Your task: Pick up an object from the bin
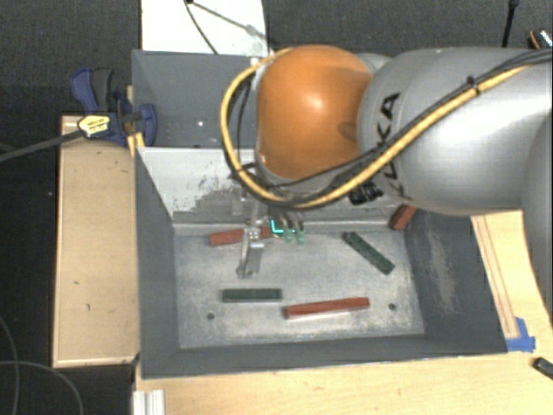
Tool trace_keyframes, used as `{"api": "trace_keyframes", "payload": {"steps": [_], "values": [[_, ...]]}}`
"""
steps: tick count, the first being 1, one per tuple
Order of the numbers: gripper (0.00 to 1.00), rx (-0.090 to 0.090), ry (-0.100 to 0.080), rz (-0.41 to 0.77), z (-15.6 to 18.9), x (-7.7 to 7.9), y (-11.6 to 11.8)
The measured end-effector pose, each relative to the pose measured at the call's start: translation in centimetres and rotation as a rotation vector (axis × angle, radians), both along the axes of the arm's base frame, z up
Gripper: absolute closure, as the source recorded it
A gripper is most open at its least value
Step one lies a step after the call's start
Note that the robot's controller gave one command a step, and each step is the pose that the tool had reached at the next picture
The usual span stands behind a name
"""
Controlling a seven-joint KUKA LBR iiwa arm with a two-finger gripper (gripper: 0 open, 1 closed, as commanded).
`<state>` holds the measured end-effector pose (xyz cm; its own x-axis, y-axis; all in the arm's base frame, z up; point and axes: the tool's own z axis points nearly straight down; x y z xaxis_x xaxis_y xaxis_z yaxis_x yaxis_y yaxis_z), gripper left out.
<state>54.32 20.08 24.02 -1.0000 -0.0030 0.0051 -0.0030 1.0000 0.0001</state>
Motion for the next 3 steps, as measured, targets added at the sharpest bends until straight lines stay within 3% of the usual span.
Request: {"api": "trace_keyframes", "payload": {"steps": [1, 2, 3], "values": [[0.00, -0.001, 0.002, 0.124, -17.3, -5.0, -4.4], [1.00, 0.001, -0.006, 0.116, -16.9, -4.7, -4.3], [1.00, 0.003, -0.016, 0.188, 1.4, -3.3, -2.8]]}}
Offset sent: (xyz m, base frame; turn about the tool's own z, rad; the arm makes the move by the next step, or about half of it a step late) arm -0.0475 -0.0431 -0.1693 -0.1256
